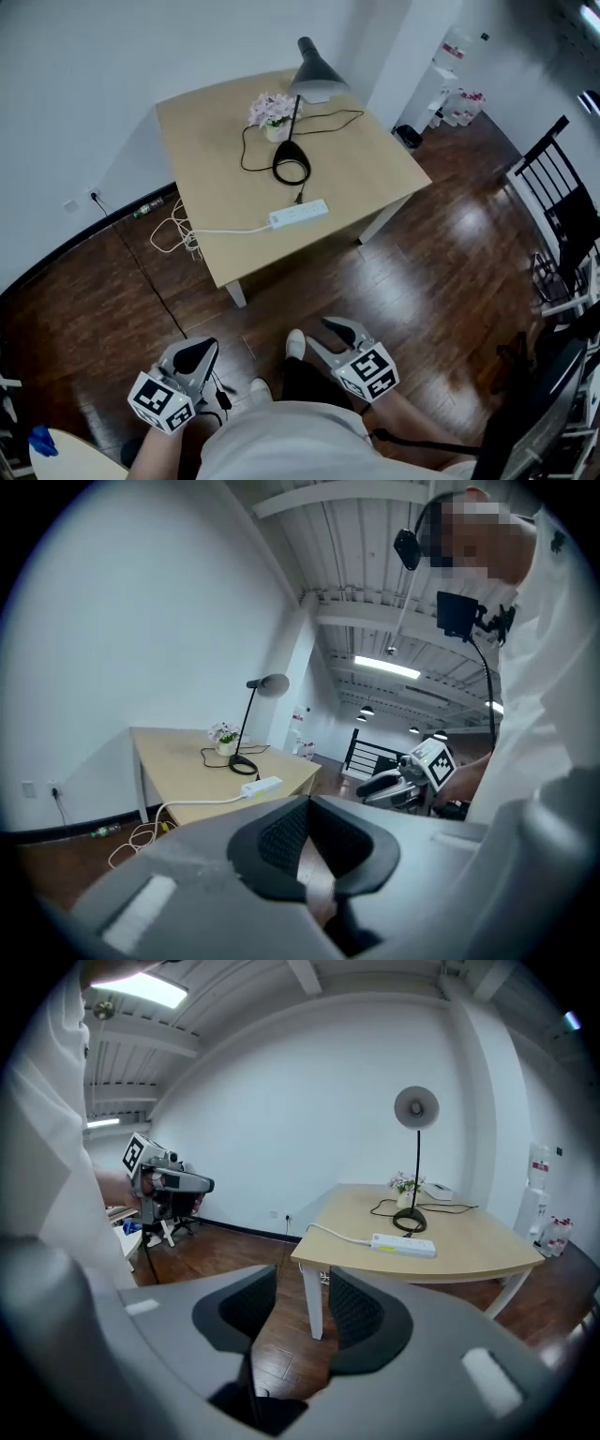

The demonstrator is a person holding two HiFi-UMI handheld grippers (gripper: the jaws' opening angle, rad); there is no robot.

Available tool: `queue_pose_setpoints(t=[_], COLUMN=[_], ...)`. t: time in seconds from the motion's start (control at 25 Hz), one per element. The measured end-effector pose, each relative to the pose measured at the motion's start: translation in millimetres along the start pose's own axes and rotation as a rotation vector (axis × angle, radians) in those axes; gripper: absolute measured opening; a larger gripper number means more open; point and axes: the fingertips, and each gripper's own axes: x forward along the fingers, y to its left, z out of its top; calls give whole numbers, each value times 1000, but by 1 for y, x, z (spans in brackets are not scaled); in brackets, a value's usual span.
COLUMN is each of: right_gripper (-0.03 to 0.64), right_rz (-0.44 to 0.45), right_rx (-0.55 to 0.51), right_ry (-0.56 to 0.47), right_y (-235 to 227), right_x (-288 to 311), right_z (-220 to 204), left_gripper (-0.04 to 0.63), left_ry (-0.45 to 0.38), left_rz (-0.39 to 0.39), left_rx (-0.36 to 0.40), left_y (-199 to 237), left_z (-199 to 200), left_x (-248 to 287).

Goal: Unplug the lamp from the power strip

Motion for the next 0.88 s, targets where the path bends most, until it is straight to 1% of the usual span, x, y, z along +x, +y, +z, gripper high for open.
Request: queue_pose_setpoints(t=[0.16,0.32,0.44,0.52,0.6,0.76,0.88], right_gripper=[176,176,176,176,176,176,176], right_rz=[10,17,16,17,20,8,3], right_rx=[-13,-28,-99,-157,-155,-135,-143], right_ry=[-39,-93,-94,-87,-111,-156,-173], right_y=[27,43,55,63,68,67,72], right_x=[-34,-74,-105,-126,-149,-185,-208], right_z=[2,4,4,-2,-10,-27,-38], left_gripper=[3,3,3,3,3,3,3], left_ry=[-11,-13,-14,-17,-19,-10,2], left_rz=[6,-10,-24,-30,-48,-79,-86], left_rx=[59,120,135,126,122,191,215], left_y=[-33,-74,-106,-127,-153,-202,-232], left_z=[-1,-7,-9,-11,-14,-20,-26], left_x=[-30,-35,-30,-26,-20,-8,-7])
